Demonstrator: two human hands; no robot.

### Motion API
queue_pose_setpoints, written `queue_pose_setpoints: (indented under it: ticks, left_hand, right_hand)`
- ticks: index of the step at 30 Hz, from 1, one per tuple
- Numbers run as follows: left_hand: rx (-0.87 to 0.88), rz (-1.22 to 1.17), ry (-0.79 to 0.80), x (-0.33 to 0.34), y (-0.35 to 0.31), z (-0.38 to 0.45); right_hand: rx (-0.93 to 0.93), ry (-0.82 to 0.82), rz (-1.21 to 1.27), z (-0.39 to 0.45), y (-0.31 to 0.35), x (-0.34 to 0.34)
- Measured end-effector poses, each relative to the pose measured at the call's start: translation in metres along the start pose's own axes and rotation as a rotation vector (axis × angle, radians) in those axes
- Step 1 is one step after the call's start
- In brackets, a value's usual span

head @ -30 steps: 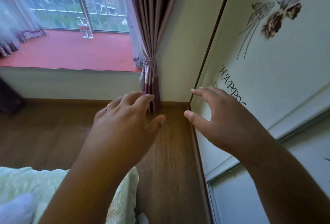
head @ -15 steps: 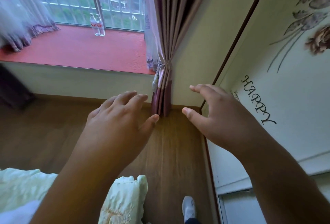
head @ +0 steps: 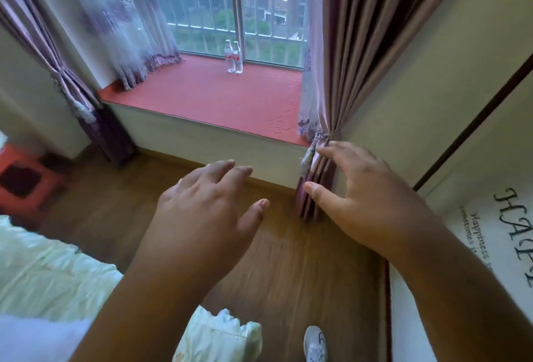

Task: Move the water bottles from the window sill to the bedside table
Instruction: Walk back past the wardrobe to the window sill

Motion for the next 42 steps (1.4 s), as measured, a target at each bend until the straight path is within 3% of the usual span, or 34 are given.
queue_pose_setpoints:
  ticks: [10, 19, 28, 42]
  left_hand:
    - [-0.167, 0.052, -0.032, 0.025, -0.035, 0.083]
    - [-0.280, 0.119, -0.029, 0.039, -0.013, 0.127]
    - [-0.305, 0.077, 0.015, 0.076, 0.055, 0.200]
    - [-0.414, 0.078, -0.064, 0.060, 0.208, 0.285]
  right_hand:
    - [-0.143, 0.096, 0.053, 0.117, -0.043, 0.000]
    - [-0.253, 0.186, 0.069, 0.184, -0.033, 0.033]
    - [-0.257, 0.222, 0.014, 0.266, 0.003, 0.097]
    - [-0.382, 0.242, 0.007, 0.378, 0.137, 0.179]
Point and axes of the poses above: each hand's wrist, its own z-axis towards the middle knuckle, its own x-axis out of the palm, y = z × x, the point moved 6 cm from there along z, towards the middle knuckle, and after that the axes turned 12 degrees about -y, right-handed, at the moved point
